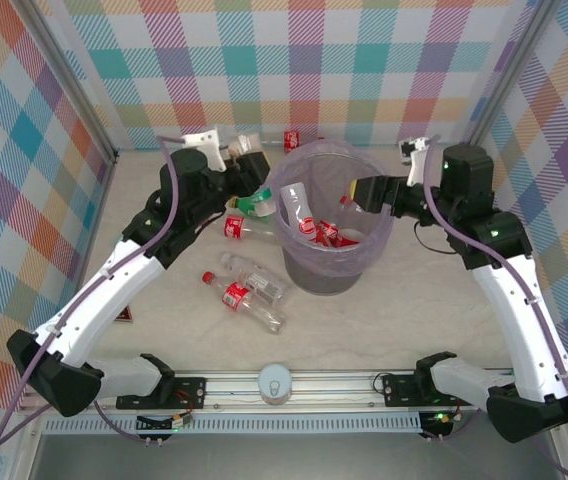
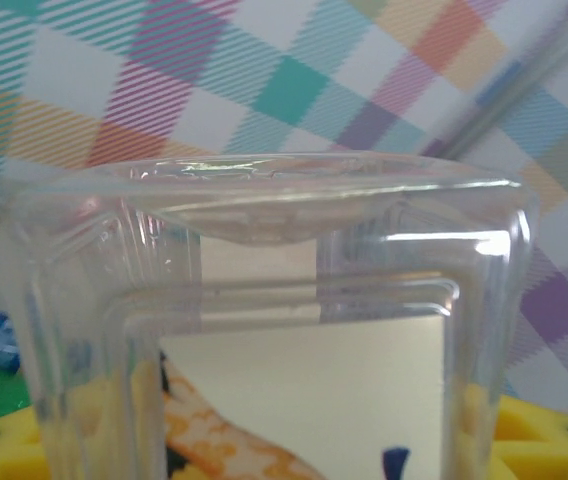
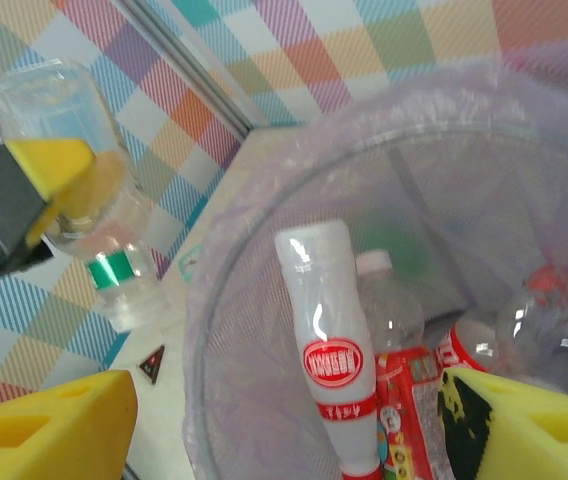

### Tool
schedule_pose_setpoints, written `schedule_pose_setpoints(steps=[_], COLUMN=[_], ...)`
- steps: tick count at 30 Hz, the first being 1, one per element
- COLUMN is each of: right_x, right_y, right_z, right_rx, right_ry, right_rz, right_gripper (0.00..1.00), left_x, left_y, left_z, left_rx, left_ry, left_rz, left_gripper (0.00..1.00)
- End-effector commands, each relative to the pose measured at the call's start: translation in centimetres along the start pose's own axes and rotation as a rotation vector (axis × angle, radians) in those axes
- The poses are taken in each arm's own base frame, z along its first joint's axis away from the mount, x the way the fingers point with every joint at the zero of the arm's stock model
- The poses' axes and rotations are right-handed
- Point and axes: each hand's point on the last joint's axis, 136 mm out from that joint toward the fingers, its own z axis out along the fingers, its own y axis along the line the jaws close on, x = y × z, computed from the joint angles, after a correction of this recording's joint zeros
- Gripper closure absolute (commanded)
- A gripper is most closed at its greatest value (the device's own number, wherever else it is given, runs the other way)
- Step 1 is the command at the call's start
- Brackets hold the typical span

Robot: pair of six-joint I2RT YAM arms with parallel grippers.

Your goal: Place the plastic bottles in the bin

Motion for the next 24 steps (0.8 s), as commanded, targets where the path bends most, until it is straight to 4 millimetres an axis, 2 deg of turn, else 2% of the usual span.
schedule_pose_setpoints(steps=[1, 4, 7, 10, 17, 24], right_x=[-1.9, -3.1, -4.3, -4.7, -4.0, -2.2], right_y=[1.8, 4.0, 7.4, 9.3, 10.9, 11.2], right_z=[-0.9, -0.6, -0.6, 0.2, 3.6, 6.7], right_rx=[-0.058, -0.181, -0.374, -0.426, -0.482, -0.531], right_ry=[-0.024, -0.031, -0.048, -0.053, -0.001, 0.089], right_rz=[-0.083, -0.096, -0.088, -0.126, -0.124, -0.09], right_gripper=[0.21, 0.22, 0.23, 0.2, 0.1, 0.11], left_x=[-0.7, 0.5, 1.9, 2.8, 5.2, 5.2], left_y=[-3.7, -4.6, -5.3, -5.8, -6.1, -6.7], left_z=[0.2, 0.7, 0.4, -0.4, -2.2, -2.5], left_rx=[0.167, 0.227, 0.272, 0.296, 0.337, 0.35], left_ry=[0.011, 0.048, 0.08, 0.085, 0.094, 0.102], left_rz=[0.168, 0.237, 0.292, 0.344, 0.37, 0.364], left_gripper=[0.59, 0.68, 0.69, 0.69, 0.73, 0.75])
